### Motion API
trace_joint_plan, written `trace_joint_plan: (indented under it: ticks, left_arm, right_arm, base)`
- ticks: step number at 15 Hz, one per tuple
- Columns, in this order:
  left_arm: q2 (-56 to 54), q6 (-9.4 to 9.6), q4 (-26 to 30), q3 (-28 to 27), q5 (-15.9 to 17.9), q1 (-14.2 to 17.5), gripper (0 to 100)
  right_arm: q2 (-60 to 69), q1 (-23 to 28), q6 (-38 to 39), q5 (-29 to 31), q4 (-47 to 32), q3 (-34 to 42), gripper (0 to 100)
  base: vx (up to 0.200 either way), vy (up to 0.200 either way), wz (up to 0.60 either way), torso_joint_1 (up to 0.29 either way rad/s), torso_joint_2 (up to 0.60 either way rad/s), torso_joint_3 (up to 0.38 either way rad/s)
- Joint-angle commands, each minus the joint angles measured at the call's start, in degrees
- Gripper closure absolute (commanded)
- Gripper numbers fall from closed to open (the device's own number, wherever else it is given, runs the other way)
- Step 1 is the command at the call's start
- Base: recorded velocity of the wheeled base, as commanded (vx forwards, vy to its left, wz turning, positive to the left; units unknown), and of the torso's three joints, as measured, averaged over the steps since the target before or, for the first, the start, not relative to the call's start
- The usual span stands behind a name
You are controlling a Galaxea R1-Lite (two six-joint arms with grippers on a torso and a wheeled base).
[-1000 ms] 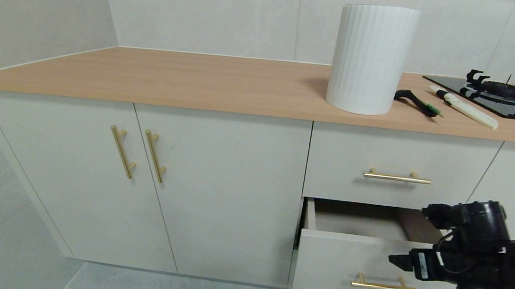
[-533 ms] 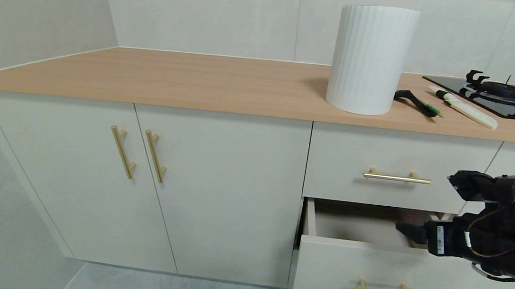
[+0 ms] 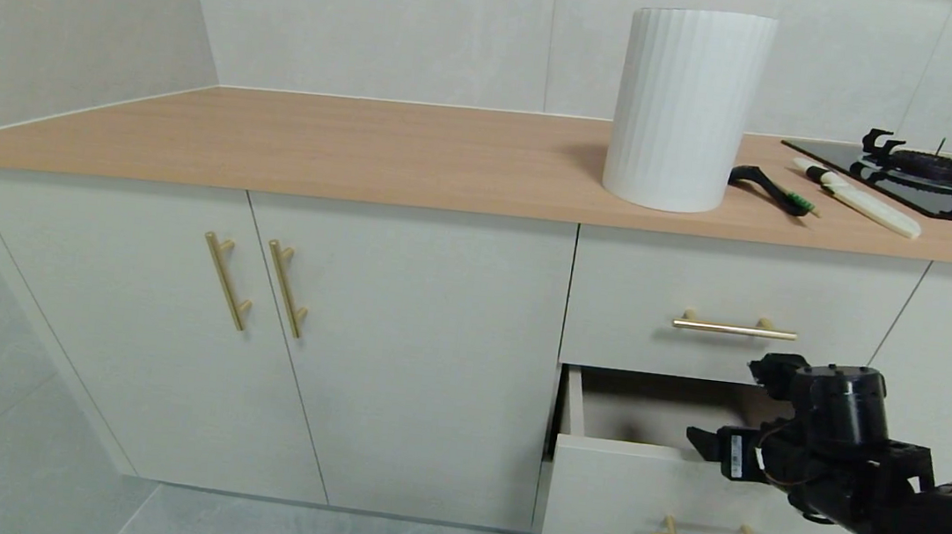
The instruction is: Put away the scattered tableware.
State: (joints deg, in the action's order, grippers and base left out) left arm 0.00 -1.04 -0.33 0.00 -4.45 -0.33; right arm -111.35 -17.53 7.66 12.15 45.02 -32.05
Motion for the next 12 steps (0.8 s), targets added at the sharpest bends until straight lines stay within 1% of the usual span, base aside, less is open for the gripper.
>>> trace_joint_plan:
  ticks: [1, 4, 7, 10, 12]
  left_arm:
    - [0.0, -0.02, 0.0, 0.0, 0.0, 0.0, 0]
    - [0.0, -0.02, 0.0, 0.0, 0.0, 0.0, 0]
    - [0.0, -0.02, 0.0, 0.0, 0.0, 0.1, 0]
    - [0.0, -0.02, 0.0, 0.0, 0.0, 0.0, 0]
    - [0.0, -0.02, 0.0, 0.0, 0.0, 0.0, 0]
  right_arm:
    - [-3.1, 0.0, 0.0, 0.1, 0.1, 0.1, 0]
    - [-2.2, 0.0, -0.2, 0.2, 0.2, 0.7, 0]
    - [0.3, 0.0, -0.4, 0.1, -1.6, 1.2, 0]
    - [5.6, -0.1, -0.5, -0.5, -10.8, 0.5, 0]
    - [7.6, -0.6, -1.1, -0.6, -14.8, 0.4, 0]
  base:
    - [0.0, 0.0, 0.0, 0.0, 0.0, 0.0]
    - [0.0, 0.0, 0.0, 0.0, 0.0, 0.0]
    - [0.0, 0.0, 0.0, 0.0, 0.0, 0.0]
    - [0.0, 0.0, 0.0, 0.0, 0.0, 0.0]
    - [0.0, 0.0, 0.0, 0.0, 0.0, 0.0]
